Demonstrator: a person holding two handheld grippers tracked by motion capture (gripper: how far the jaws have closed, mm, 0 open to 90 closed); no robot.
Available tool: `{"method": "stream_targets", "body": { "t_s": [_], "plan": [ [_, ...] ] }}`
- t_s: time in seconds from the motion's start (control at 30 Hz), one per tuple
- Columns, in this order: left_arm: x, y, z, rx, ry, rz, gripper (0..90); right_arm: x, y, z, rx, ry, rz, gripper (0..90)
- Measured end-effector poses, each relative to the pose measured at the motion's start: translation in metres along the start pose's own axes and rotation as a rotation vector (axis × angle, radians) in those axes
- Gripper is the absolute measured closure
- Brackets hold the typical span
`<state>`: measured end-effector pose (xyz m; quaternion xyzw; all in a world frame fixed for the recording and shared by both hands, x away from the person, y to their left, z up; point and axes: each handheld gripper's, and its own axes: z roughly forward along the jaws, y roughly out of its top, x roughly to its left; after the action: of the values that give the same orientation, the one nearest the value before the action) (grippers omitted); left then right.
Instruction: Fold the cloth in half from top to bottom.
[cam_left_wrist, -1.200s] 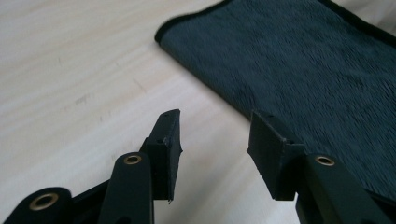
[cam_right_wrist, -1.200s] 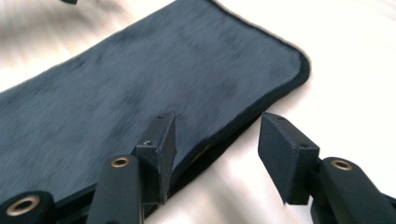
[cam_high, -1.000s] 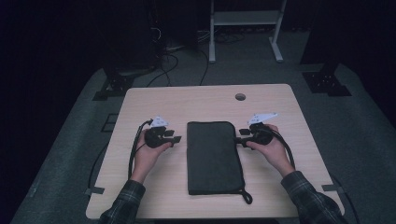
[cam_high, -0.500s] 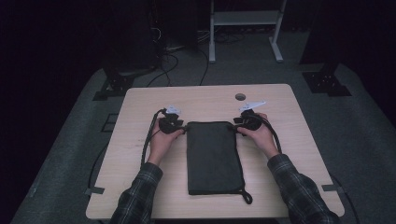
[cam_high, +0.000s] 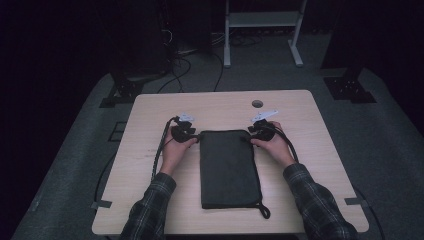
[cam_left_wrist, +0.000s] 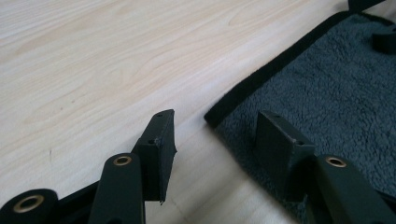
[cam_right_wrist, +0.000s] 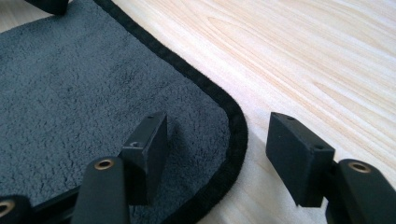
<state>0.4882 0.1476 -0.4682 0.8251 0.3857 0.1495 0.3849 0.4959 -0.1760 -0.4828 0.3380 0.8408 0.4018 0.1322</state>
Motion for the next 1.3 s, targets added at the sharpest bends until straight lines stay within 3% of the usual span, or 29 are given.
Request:
{"method": "stream_targets", "body": {
  "t_s": [0.13,0.27,0.37,0.5,0.63,0.77,1.1,1.3],
  "plan": [
    [-0.001,0.000,0.007,0.035,-0.005,0.010,48.2,0.000,0.000,0.000,0.000,0.003,-0.010,37.5],
    [-0.002,0.002,0.009,0.039,-0.013,0.012,54.7,-0.001,0.000,0.000,0.001,0.017,-0.021,42.0],
    [-0.004,0.004,0.009,0.056,-0.026,0.016,65.1,-0.001,0.000,0.000,-0.005,0.040,-0.031,49.3],
    [-0.005,0.007,0.010,0.065,-0.060,-0.028,77.1,0.000,0.002,0.000,0.000,0.049,-0.013,59.1],
    [-0.004,0.009,0.011,0.085,-0.078,-0.027,83.1,-0.001,0.004,0.000,0.019,0.079,0.024,73.9],
    [-0.005,0.012,0.011,0.100,-0.069,-0.028,84.8,0.001,0.010,0.001,0.063,0.090,0.051,79.9],
    [-0.004,0.016,-0.001,0.036,-0.086,-0.032,85.8,0.006,0.013,-0.004,0.066,0.050,0.044,82.2],
    [-0.011,0.023,-0.023,-0.011,-0.106,0.016,85.7,0.009,0.017,-0.023,0.012,0.073,0.041,82.3]
  ]
}}
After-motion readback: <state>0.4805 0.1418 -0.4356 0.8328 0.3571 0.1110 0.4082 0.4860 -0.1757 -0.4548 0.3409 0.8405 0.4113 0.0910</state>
